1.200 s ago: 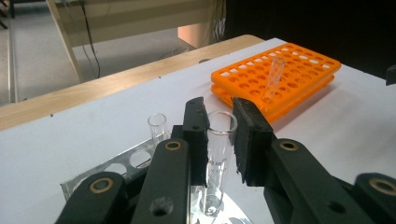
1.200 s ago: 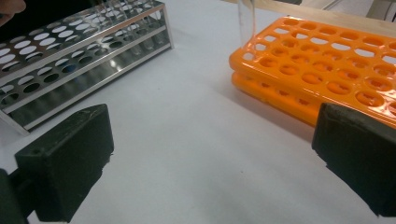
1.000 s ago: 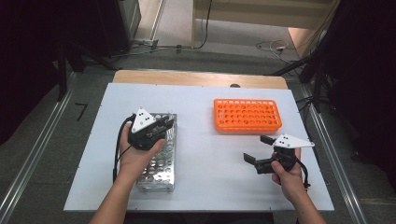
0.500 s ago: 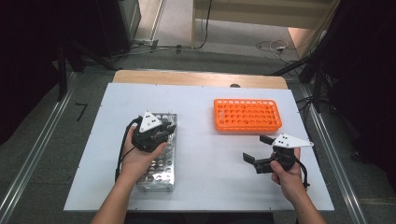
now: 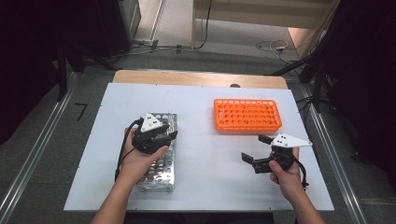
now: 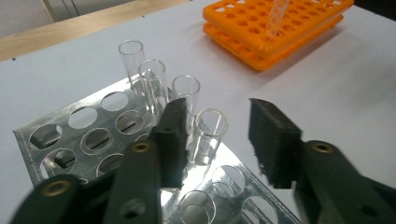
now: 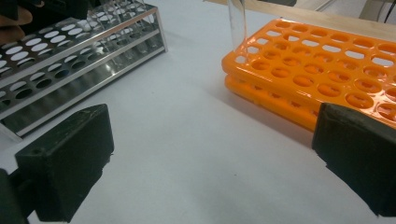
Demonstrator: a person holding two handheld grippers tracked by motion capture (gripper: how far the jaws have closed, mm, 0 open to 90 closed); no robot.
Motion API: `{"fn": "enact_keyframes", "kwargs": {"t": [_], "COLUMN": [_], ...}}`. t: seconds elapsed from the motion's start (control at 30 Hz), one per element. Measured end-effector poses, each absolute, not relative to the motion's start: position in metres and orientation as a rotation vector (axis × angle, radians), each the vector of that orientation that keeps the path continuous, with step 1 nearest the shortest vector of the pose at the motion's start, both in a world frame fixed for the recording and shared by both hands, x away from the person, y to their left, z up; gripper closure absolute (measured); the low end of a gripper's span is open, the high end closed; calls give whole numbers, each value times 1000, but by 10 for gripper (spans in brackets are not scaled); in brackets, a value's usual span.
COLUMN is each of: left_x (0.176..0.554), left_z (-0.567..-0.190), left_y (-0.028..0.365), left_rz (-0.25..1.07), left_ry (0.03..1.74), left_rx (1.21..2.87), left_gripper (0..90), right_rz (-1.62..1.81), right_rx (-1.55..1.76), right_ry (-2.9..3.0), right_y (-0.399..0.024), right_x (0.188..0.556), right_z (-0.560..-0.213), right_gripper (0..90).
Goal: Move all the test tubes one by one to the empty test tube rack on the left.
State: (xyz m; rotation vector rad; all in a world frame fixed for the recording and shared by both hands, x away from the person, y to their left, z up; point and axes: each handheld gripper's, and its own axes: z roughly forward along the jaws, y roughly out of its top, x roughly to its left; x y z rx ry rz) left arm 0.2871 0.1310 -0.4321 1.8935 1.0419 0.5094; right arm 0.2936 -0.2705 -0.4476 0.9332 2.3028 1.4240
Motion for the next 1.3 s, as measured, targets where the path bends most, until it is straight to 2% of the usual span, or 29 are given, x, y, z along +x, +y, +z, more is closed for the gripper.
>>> {"fn": "enact_keyframes", "kwargs": {"t": [0.17,0.47,0.53,0.7,0.8,1.1,1.3], "left_x": [279,260,256,252,249,243,243], "left_z": [-429,-423,-422,-423,-423,-421,-422], "left_y": [136,143,144,147,148,152,153], "left_rz": [442,447,437,400,384,391,388], "left_ry": [1002,972,950,943,936,912,920], "left_rx": [1832,1767,1764,1753,1744,1716,1718], "left_gripper": [409,169,146,25,0,0,0], "right_rz": [1435,1413,1407,1392,1376,1366,1324], "right_rx": [923,943,949,954,961,980,1014], "right_ry": [2304,2307,2309,2319,2322,2351,2352], "right_y": [-264,-248,-245,-237,-231,-213,-202], "right_x": [295,311,316,330,337,362,373], "right_z": [-443,-439,-439,-439,-440,-442,-447], "right_gripper": [0,0,0,0,18,51,194]}}
